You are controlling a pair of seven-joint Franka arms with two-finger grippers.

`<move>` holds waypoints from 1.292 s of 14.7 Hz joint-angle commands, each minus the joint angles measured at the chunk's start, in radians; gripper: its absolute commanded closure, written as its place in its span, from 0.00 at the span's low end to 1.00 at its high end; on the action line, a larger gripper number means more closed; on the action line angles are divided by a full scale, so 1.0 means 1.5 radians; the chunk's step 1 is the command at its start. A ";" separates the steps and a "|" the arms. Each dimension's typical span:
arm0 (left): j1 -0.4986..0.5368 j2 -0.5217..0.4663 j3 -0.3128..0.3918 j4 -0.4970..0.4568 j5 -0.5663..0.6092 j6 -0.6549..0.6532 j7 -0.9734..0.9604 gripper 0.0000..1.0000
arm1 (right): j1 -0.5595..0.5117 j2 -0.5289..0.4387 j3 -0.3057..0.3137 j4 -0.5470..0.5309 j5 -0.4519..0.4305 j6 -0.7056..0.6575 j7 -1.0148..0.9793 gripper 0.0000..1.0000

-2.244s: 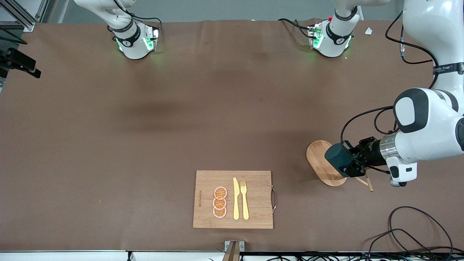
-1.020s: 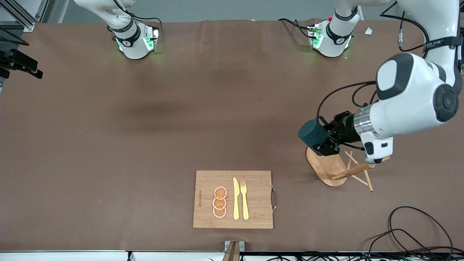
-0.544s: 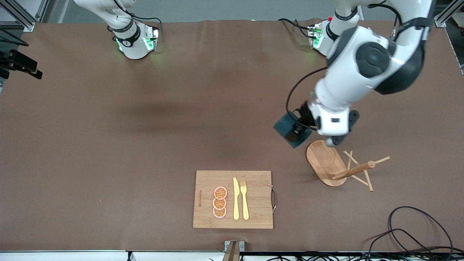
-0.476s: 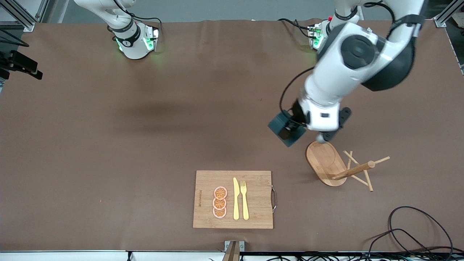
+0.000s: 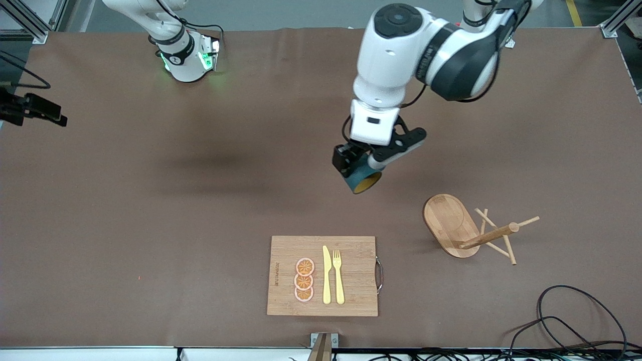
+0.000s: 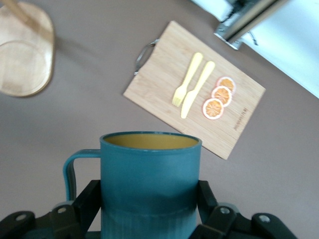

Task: Transfer cup from left to right arm and place
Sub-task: 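Carry the mug with the left gripper toward the table middle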

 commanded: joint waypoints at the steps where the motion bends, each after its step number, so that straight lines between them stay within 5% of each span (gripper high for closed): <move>1: -0.065 0.019 0.002 0.001 0.092 0.013 -0.003 0.43 | -0.019 0.037 0.007 0.011 -0.008 0.012 -0.001 0.00; 10: -0.242 0.131 0.001 0.001 0.450 0.039 -0.215 0.45 | -0.049 0.175 0.009 0.005 0.000 0.187 -0.001 0.00; 19: -0.319 0.278 0.006 -0.012 0.827 0.032 -0.486 0.44 | -0.039 0.271 0.011 0.004 0.013 0.282 0.015 0.00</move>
